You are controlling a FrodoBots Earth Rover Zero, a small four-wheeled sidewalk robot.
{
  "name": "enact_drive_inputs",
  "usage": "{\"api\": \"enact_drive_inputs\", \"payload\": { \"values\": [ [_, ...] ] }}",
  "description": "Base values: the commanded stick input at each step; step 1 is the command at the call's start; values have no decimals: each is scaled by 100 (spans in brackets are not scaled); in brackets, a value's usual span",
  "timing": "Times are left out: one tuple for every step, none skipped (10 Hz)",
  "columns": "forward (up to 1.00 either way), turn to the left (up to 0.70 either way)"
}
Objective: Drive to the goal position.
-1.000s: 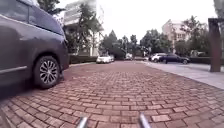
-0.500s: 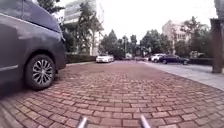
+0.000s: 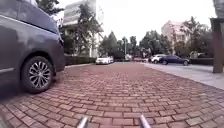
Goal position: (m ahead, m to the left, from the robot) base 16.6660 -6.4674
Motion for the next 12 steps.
{"api": "enact_drive_inputs", "payload": {
  "values": [
    [45, 0],
    [45, 0],
    [45, 0],
    [45, 0],
    [45, 0],
    [45, 0],
    [45, 0],
    [45, 0],
    [45, 0],
    [45, 0],
    [45, 0],
    [45, 0]
  ]
}}
